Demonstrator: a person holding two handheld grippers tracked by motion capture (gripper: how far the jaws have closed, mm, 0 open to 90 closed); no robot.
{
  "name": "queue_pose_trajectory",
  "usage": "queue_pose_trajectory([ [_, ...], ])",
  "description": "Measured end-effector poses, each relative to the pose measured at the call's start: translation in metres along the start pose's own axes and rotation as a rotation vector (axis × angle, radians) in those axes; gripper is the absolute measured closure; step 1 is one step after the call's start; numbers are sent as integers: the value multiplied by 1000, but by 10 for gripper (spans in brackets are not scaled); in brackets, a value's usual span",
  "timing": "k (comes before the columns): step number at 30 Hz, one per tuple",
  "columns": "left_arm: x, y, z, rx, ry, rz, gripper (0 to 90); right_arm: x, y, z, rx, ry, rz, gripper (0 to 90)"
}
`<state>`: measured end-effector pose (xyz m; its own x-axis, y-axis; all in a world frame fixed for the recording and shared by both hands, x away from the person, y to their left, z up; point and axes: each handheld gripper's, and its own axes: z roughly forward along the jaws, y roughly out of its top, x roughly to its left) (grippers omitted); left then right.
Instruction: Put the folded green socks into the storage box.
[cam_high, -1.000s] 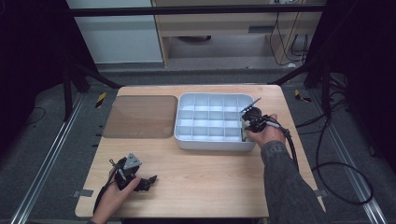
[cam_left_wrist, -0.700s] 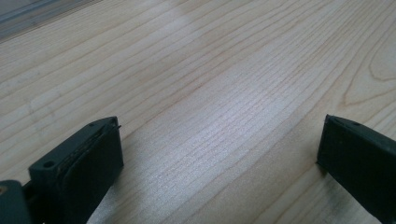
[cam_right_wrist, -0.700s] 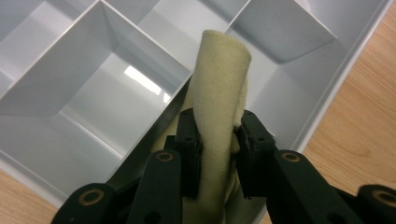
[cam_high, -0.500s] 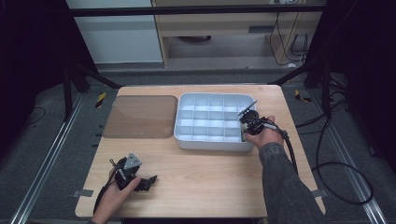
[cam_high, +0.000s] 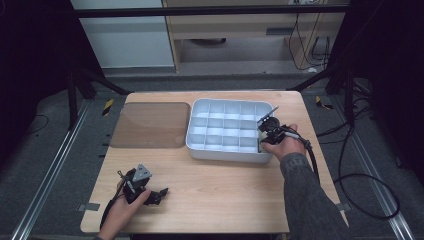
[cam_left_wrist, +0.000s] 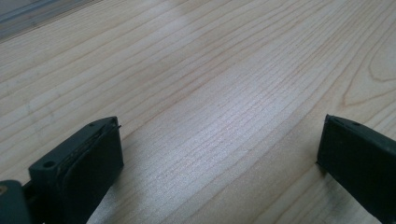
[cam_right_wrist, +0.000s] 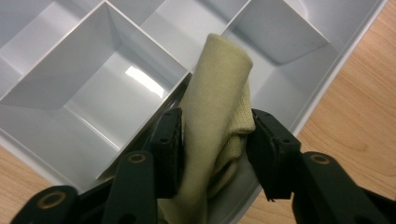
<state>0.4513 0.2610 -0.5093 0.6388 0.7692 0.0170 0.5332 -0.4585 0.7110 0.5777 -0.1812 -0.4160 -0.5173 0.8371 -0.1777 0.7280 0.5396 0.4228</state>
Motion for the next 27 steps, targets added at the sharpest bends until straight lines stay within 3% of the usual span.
queue_pose_trajectory([
  [8,0,0,0,0,0,-1,0,-1,-1,-10,-22,8,24,468],
  [27,0,0,0,2,-1,1,0,-11,1,-42,-88,14,44,462],
])
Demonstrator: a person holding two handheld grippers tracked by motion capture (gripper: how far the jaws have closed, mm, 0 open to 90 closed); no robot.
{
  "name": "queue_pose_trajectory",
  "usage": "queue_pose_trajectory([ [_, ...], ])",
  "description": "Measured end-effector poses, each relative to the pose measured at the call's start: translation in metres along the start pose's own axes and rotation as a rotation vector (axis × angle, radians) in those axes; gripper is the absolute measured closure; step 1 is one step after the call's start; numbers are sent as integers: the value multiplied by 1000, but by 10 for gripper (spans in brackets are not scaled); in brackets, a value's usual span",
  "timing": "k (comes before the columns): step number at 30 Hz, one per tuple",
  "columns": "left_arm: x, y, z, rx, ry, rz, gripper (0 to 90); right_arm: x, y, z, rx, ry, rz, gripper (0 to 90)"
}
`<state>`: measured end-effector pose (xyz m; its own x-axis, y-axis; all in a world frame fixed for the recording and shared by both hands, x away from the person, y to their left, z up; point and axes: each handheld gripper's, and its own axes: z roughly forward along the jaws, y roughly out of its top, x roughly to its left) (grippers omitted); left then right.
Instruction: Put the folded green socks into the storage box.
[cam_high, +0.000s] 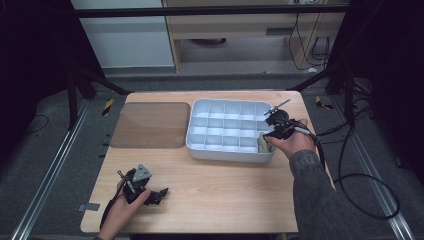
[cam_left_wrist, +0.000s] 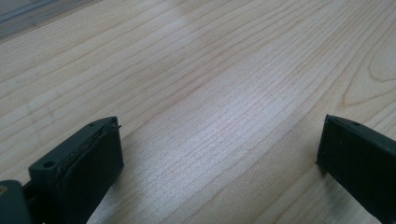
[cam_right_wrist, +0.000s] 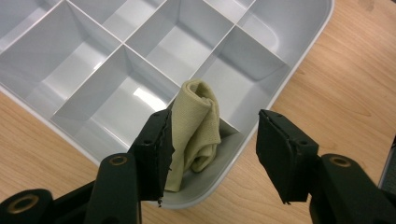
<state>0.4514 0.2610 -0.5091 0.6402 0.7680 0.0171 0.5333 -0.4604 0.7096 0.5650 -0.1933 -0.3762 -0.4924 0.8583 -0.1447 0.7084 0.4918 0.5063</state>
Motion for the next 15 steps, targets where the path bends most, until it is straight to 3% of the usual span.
queue_pose_trajectory([
  [10,0,0,0,-1,1,1,0,-5,5,-22,-34,24,26,516],
  [11,0,0,0,-1,1,0,0,-6,6,-25,-35,26,22,579],
  [13,0,0,0,-1,1,0,0,-6,7,-26,-35,25,23,615],
  [15,0,0,0,-1,1,0,0,-7,8,-28,-46,40,20,783],
])
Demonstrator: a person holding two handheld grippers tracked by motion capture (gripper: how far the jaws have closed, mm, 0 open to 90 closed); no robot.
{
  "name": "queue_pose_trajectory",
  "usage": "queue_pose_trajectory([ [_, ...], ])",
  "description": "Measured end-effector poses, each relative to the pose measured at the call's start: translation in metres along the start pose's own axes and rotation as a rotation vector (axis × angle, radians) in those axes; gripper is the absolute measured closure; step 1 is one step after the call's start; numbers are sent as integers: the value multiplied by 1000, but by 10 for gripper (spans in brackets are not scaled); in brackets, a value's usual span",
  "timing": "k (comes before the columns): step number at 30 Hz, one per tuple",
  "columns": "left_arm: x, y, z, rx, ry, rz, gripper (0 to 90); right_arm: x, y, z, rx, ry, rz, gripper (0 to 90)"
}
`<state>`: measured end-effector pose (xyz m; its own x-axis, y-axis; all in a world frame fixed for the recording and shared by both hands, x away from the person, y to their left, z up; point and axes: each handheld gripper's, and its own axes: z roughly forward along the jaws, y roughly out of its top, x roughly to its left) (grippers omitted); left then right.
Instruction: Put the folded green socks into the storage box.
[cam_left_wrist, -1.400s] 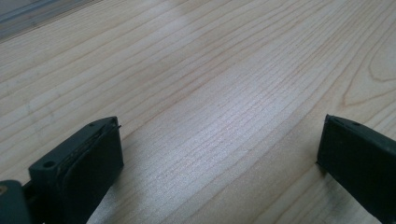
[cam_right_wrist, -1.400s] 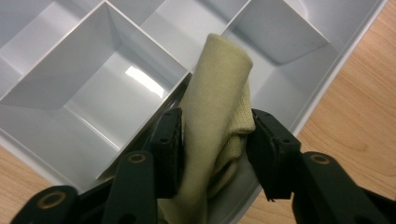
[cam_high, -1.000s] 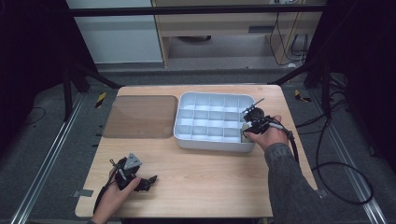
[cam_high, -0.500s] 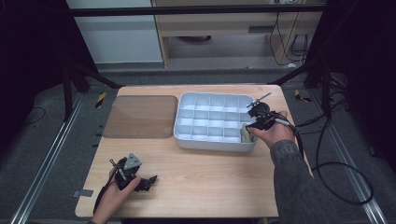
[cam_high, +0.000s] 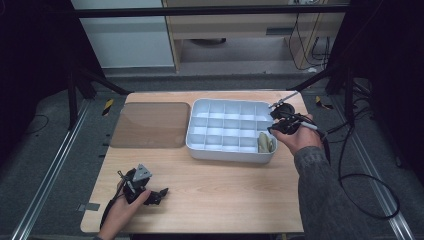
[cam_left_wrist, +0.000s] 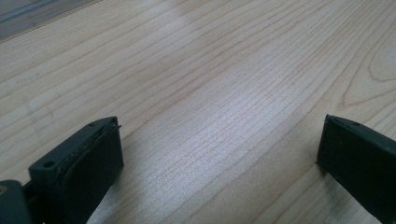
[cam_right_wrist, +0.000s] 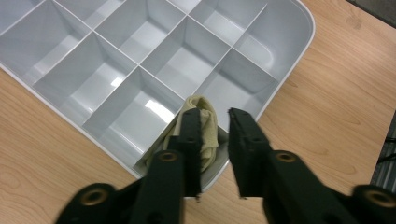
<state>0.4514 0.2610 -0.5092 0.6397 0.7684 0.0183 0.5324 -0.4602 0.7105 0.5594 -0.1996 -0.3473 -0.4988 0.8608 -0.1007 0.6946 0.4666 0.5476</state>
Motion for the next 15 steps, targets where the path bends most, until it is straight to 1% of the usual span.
queue_pose_trajectory([
  [1,0,0,0,0,0,0,0,0,0,0,0,0,0,783],
  [2,0,0,0,1,0,1,0,0,1,0,4,10,-2,871],
  [3,0,0,0,1,0,1,0,0,1,0,4,10,-2,871],
  [4,-1,0,0,1,-2,1,0,1,1,2,13,11,-6,900],
  [7,-1,0,0,1,-2,1,0,4,2,5,26,16,-7,900],
  [8,-1,0,0,1,-2,1,0,5,2,8,31,20,-15,900],
  [15,-1,0,0,0,-3,1,0,8,4,17,46,28,-9,900],
])
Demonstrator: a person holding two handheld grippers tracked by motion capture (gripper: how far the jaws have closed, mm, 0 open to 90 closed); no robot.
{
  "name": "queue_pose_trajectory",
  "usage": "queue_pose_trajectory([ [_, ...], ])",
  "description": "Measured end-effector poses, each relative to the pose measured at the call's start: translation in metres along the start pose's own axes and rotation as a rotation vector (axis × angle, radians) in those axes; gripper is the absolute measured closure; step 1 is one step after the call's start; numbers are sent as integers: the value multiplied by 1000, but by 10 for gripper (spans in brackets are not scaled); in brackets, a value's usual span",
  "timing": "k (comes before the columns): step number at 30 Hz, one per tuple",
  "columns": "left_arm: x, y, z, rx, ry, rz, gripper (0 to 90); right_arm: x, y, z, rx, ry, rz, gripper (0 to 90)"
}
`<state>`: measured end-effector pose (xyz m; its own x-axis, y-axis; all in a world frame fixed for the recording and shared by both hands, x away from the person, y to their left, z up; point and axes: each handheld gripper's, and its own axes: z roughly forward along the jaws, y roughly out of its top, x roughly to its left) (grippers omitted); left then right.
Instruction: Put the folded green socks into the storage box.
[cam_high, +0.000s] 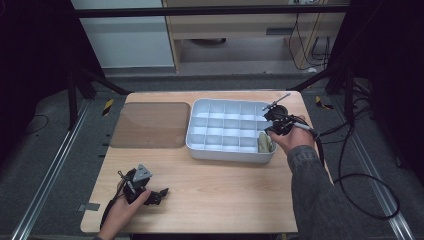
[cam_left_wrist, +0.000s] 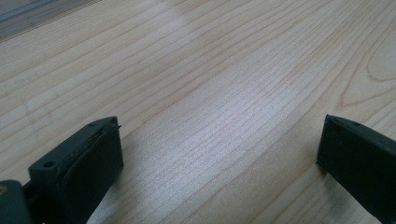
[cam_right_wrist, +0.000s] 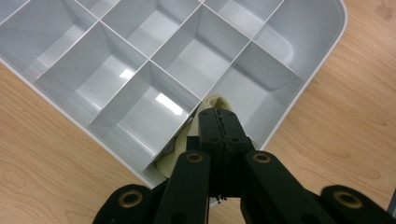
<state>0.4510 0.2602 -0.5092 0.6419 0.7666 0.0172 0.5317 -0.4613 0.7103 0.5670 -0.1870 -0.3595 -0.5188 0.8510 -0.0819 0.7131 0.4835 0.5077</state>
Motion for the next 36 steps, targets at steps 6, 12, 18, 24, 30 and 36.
queue_pose_trajectory([
  [6,-1,0,0,2,-1,1,0,2,3,3,2,3,7,900],
  [12,-1,0,0,2,-2,3,0,4,6,9,10,7,7,900],
  [18,-1,0,0,0,-1,3,0,7,7,20,19,18,25,900],
  [24,-1,0,0,0,-2,3,0,11,9,29,40,-1,13,900],
  [30,-1,0,0,0,-2,3,0,6,10,33,48,-29,27,900],
  [36,-2,0,0,-1,-5,5,0,1,8,38,73,-44,34,900],
])
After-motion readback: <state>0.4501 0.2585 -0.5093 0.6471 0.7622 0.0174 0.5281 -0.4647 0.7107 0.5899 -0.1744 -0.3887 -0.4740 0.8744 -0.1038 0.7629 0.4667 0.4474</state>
